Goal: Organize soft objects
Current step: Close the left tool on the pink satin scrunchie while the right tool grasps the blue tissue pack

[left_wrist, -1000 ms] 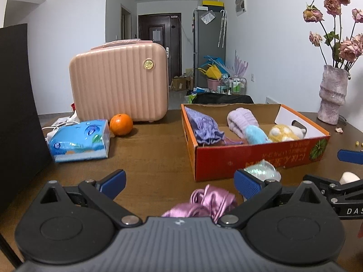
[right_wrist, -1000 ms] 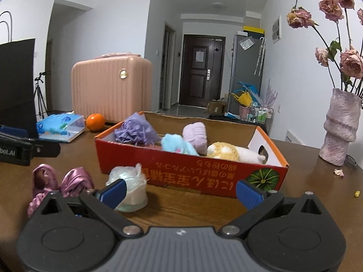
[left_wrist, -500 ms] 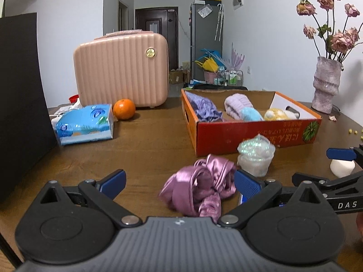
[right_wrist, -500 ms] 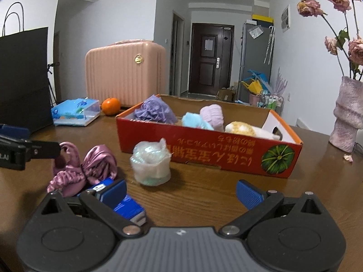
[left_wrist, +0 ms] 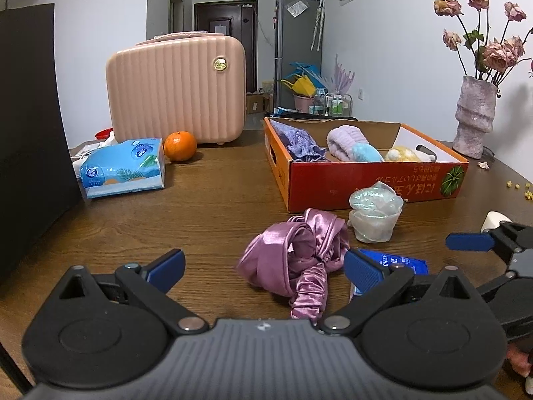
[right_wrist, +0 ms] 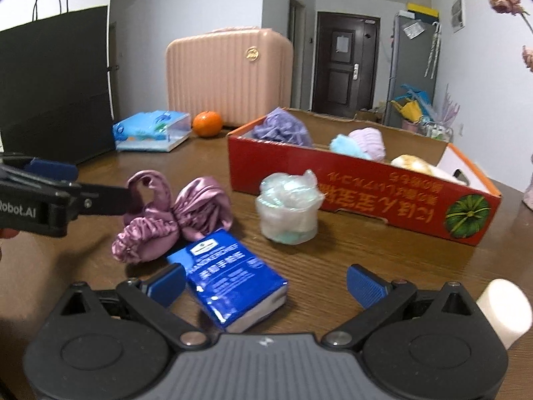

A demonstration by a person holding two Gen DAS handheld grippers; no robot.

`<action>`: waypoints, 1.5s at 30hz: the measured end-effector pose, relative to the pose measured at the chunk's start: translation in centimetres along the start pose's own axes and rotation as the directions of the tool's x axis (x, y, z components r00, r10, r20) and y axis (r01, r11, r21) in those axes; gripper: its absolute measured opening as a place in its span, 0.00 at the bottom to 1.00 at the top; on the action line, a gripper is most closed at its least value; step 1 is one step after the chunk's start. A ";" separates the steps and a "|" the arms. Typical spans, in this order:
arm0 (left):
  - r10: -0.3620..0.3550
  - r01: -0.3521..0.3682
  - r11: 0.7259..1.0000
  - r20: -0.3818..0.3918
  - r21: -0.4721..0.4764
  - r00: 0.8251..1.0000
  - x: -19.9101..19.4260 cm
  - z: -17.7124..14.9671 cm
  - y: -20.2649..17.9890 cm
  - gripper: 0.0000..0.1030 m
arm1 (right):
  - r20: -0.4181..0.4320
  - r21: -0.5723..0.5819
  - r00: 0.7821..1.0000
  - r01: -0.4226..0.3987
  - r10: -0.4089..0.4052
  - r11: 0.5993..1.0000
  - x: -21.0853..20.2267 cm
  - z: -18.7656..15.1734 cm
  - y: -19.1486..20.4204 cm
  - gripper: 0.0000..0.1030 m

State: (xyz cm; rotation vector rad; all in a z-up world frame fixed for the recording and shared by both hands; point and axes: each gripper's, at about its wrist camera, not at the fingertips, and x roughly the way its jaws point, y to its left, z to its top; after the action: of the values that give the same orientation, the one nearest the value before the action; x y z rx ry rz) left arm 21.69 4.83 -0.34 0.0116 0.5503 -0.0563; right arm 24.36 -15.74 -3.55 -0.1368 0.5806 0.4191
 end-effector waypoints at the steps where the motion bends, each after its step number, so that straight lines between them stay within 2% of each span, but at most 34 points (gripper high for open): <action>1: -0.001 0.001 1.000 -0.005 -0.004 1.000 0.1 0.0 0.1 1.00 | -0.006 -0.002 1.000 -0.004 0.004 1.000 0.2 0.0 0.2 1.00; 10: -0.005 0.005 1.000 -0.027 -0.016 1.000 0.4 0.0 0.4 1.00 | -0.044 0.017 0.999 -0.014 0.015 1.000 2.2 0.8 0.5 1.00; 14: -0.003 0.002 1.000 -0.032 -0.024 0.999 0.5 0.1 0.5 1.00 | -0.059 0.010 0.998 -0.007 0.008 1.000 2.8 1.0 0.7 0.95; 17: 0.001 -0.001 1.000 -0.035 -0.022 0.999 0.5 0.0 0.5 1.00 | -0.063 0.005 0.998 -0.015 0.015 1.000 3.1 1.0 0.8 0.87; 19: 0.002 -0.003 1.000 -0.037 -0.022 0.999 0.6 0.1 0.5 1.00 | -0.063 0.001 0.998 -0.017 0.017 1.000 3.1 0.9 0.9 0.75; 21: 0.004 -0.004 1.000 -0.039 -0.023 0.999 0.7 0.0 0.5 1.00 | -0.056 0.000 0.998 -0.015 0.015 1.000 3.0 0.9 0.9 0.68; 22: 0.005 -0.005 1.000 -0.039 -0.023 0.999 0.7 0.0 0.5 1.00 | -0.060 0.002 0.998 -0.018 0.018 1.000 3.0 0.9 0.9 0.60; 24: 0.006 -0.007 1.000 -0.041 -0.022 0.999 0.8 0.1 0.5 1.00 | -0.071 0.005 0.997 -0.029 0.030 1.000 3.1 0.9 0.8 0.50; 32: 0.014 -0.016 1.000 -0.047 -0.027 0.999 1.1 0.0 0.6 1.00 | -0.053 0.019 0.999 -0.012 0.013 1.000 2.7 0.8 0.5 0.49; 45: 0.021 -0.022 0.999 -0.042 -0.023 0.999 2.4 0.5 0.3 1.00 | 0.037 0.060 0.999 0.026 -0.028 0.998 0.8 1.3 -0.8 0.49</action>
State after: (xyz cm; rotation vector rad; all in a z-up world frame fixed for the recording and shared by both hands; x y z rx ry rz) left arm 23.96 4.95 -1.19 -0.0044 0.5923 -0.0286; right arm 25.88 -15.87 -2.93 -0.0794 0.5528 0.3773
